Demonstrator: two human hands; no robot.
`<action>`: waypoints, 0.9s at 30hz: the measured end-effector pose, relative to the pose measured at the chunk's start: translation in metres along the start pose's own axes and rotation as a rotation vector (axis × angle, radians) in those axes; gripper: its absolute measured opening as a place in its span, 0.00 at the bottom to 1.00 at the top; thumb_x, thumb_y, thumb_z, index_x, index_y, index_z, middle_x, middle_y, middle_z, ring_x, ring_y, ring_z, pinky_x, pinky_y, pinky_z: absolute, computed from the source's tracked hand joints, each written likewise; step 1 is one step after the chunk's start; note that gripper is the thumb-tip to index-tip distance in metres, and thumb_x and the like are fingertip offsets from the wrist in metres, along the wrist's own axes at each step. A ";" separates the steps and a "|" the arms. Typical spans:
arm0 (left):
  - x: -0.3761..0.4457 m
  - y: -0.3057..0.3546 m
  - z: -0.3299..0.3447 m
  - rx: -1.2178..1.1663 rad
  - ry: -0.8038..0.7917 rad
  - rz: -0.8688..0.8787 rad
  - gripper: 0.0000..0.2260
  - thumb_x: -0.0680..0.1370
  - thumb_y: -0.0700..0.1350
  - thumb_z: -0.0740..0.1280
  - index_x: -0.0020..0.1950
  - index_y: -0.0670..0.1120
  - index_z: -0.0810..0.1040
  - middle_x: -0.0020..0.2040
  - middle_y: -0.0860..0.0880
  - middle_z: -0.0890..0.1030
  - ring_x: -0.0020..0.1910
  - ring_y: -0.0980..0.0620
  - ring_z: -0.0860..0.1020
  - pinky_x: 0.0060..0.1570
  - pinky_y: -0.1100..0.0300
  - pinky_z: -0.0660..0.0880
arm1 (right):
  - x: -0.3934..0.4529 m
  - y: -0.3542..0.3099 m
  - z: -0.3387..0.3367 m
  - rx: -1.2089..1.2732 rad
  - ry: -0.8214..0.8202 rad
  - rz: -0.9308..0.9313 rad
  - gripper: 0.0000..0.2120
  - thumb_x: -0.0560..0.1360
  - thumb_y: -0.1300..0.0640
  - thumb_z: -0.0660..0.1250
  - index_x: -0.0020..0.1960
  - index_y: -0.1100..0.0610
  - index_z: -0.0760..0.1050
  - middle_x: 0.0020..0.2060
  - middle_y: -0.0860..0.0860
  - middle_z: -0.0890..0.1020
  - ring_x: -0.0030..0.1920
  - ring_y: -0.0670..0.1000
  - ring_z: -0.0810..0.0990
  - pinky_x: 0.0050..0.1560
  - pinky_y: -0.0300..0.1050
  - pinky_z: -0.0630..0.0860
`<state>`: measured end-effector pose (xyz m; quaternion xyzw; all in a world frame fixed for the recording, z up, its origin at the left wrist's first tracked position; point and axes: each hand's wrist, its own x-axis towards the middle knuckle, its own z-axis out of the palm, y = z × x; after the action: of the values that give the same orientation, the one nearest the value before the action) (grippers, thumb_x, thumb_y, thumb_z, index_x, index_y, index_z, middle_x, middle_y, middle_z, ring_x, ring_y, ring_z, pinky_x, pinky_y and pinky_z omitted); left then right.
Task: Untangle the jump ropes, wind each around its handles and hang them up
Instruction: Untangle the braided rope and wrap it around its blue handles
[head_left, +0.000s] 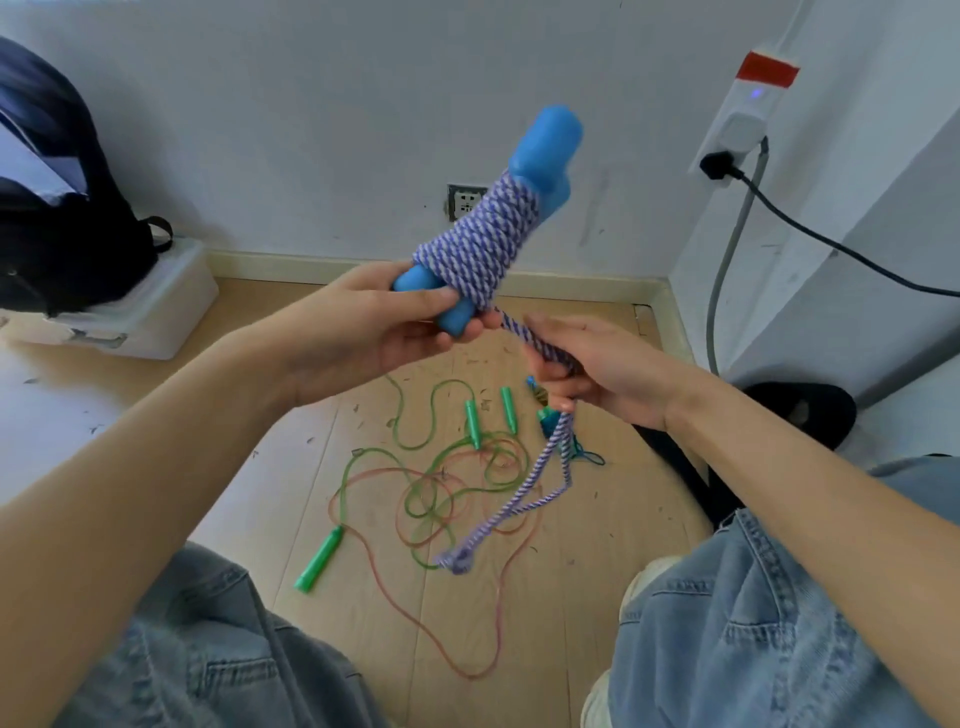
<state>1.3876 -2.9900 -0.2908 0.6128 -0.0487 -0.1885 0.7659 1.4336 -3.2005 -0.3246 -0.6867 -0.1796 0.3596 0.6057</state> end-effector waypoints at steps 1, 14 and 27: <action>0.000 0.000 -0.001 -0.056 0.011 -0.021 0.13 0.70 0.41 0.64 0.53 0.41 0.75 0.45 0.44 0.84 0.41 0.55 0.81 0.39 0.68 0.77 | 0.001 -0.001 -0.001 -0.017 0.021 -0.010 0.18 0.73 0.41 0.60 0.31 0.53 0.67 0.25 0.46 0.61 0.24 0.46 0.57 0.28 0.39 0.64; 0.007 -0.004 0.012 -0.069 -0.022 -0.052 0.14 0.72 0.41 0.63 0.57 0.41 0.72 0.48 0.41 0.81 0.38 0.54 0.81 0.36 0.68 0.76 | 0.017 0.014 0.022 -0.431 0.171 -0.164 0.13 0.73 0.61 0.69 0.57 0.55 0.73 0.50 0.50 0.81 0.51 0.42 0.78 0.55 0.35 0.73; 0.010 0.000 0.019 -0.330 -0.154 -0.018 0.14 0.73 0.40 0.62 0.57 0.40 0.72 0.47 0.38 0.82 0.40 0.53 0.80 0.36 0.68 0.76 | 0.029 0.007 0.048 -0.197 0.183 -0.220 0.18 0.73 0.62 0.68 0.57 0.48 0.68 0.55 0.46 0.78 0.58 0.40 0.75 0.65 0.42 0.67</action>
<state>1.3913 -3.0111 -0.2879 0.4629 -0.0702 -0.2472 0.8483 1.4178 -3.1488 -0.3395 -0.7487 -0.2322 0.2079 0.5851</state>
